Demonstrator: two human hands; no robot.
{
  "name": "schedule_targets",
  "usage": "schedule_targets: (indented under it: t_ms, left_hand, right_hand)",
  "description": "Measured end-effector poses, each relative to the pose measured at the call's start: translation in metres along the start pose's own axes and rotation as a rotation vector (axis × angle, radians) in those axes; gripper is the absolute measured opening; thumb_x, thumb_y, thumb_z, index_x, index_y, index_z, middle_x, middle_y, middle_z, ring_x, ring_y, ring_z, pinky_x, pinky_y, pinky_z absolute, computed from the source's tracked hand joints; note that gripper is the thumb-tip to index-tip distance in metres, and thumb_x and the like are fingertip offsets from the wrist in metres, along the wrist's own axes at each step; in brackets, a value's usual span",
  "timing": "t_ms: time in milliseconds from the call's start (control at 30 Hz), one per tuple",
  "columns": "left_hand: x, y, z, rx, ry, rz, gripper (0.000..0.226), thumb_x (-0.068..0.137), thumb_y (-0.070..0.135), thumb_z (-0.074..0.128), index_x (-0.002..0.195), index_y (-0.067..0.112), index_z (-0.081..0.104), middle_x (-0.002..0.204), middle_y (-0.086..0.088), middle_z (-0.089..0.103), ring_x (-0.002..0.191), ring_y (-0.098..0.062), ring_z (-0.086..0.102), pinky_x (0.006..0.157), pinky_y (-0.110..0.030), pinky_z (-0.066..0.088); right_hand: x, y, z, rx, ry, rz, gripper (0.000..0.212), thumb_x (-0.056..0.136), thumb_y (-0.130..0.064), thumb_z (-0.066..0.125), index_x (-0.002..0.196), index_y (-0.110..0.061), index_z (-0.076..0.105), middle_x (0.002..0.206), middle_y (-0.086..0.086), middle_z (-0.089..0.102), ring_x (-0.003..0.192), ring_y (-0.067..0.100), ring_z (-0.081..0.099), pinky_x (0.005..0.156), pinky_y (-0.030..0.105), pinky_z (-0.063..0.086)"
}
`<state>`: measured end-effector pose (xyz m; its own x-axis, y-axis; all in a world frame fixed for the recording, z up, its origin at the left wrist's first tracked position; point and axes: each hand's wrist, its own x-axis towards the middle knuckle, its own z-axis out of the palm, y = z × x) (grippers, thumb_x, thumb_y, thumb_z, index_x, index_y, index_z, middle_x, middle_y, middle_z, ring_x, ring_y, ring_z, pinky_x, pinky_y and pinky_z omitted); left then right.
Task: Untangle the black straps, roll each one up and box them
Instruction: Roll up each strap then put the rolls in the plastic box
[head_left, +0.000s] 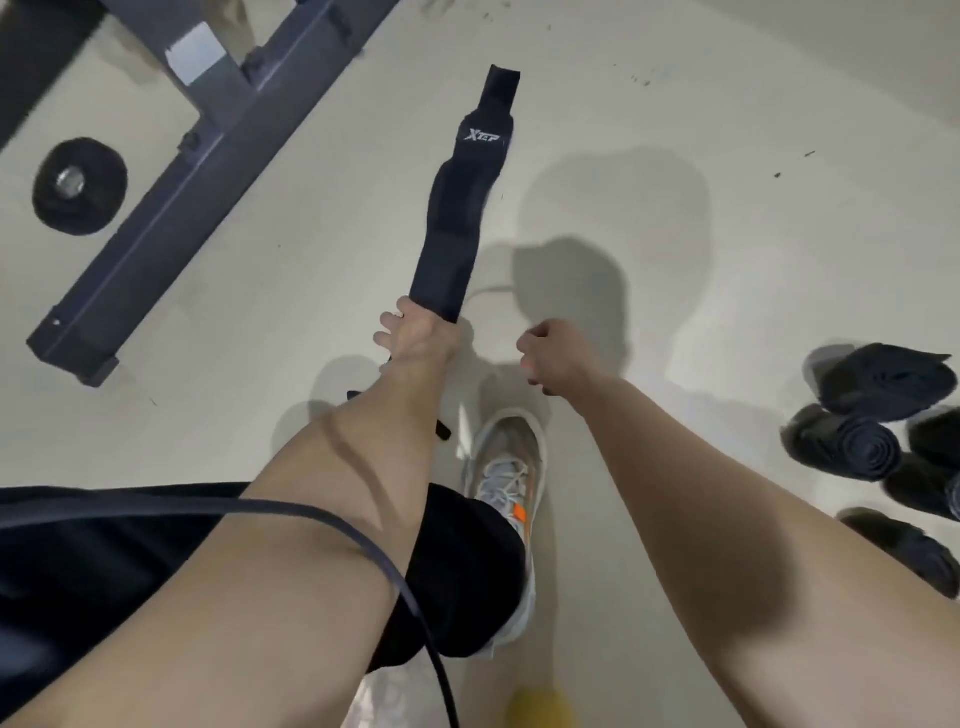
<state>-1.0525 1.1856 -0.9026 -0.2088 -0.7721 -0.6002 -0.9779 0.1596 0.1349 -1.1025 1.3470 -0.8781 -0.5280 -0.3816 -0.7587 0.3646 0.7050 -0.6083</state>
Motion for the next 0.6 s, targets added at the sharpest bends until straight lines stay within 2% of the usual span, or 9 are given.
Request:
schedule_targets:
  t_ms: [100,200,267,367,467,533,600]
  left_hand:
    - [0.017,-0.008,0.015,0.049,-0.033,-0.092,0.081,0.084,0.042,0.069,0.144,0.011,0.024,0.142,-0.010,0.033,0.130,-0.032,0.037,0.107,-0.042,0.036]
    - [0.024,-0.013,0.018,0.108,-0.013,-0.145,0.094,0.074,0.053,0.082,0.140,0.010,0.031,0.140,-0.011,0.039,0.131,-0.031,0.039,0.106,-0.041,0.038]
    - [0.025,-0.015,0.016,0.113,-0.040,-0.125,0.093,0.073,0.060,0.082,0.139,0.011,0.038,0.139,-0.011,0.046,0.130,-0.031,0.044,0.102,-0.040,0.040]
    - [0.018,-0.010,0.013,0.080,-0.117,-0.019,0.073,0.081,0.055,0.078,0.133,0.011,0.050,0.132,-0.011,0.055,0.108,-0.028,0.054,0.087,-0.037,0.045]
    - [-0.008,0.008,0.006,0.058,-0.172,0.109,0.046,0.094,0.036,0.064,0.126,0.005,0.053,0.111,-0.008,0.063,0.090,-0.025,0.056,0.076,-0.033,0.044]
    - [-0.033,0.026,-0.006,0.006,-0.221,0.159,0.029,0.094,0.022,0.055,0.117,0.005,0.053,0.096,-0.007,0.058,0.076,-0.020,0.051,0.067,-0.032,0.042]
    - [-0.061,0.044,-0.019,-0.085,-0.290,0.195,0.024,0.087,0.015,0.053,0.110,0.006,0.054,0.097,-0.009,0.057,0.076,-0.021,0.052,0.069,-0.031,0.046]
  right_hand:
    - [0.014,0.013,0.002,0.055,-0.024,0.042,0.020,0.083,-0.021,0.047,0.087,-0.008,0.061,0.076,0.010,0.059,0.068,0.024,0.053,0.066,0.038,0.043]
    - [0.022,0.025,-0.003,0.119,-0.020,0.078,0.024,0.094,-0.016,0.046,0.102,-0.003,0.064,0.083,0.008,0.063,0.071,0.024,0.059,0.067,0.035,0.046]
    - [0.020,0.031,-0.009,0.153,-0.002,0.090,0.024,0.097,-0.016,0.046,0.108,-0.002,0.062,0.088,0.009,0.065,0.071,0.022,0.059,0.067,0.034,0.045]
    - [0.010,0.034,-0.022,0.170,0.024,0.104,0.019,0.099,-0.018,0.047,0.109,-0.007,0.060,0.093,0.009,0.066,0.071,0.022,0.060,0.067,0.032,0.046]
    - [-0.011,0.031,-0.042,0.176,0.055,0.092,0.022,0.098,-0.020,0.047,0.112,-0.010,0.062,0.094,0.007,0.067,0.071,0.022,0.061,0.067,0.030,0.047]
    - [-0.032,0.027,-0.059,0.170,0.083,0.056,0.022,0.097,-0.022,0.049,0.111,-0.015,0.065,0.094,0.005,0.068,0.072,0.020,0.062,0.066,0.030,0.048]
    - [-0.055,0.024,-0.077,0.161,0.114,0.004,0.022,0.097,-0.023,0.050,0.109,-0.020,0.068,0.095,0.002,0.067,0.074,0.019,0.062,0.067,0.030,0.049]
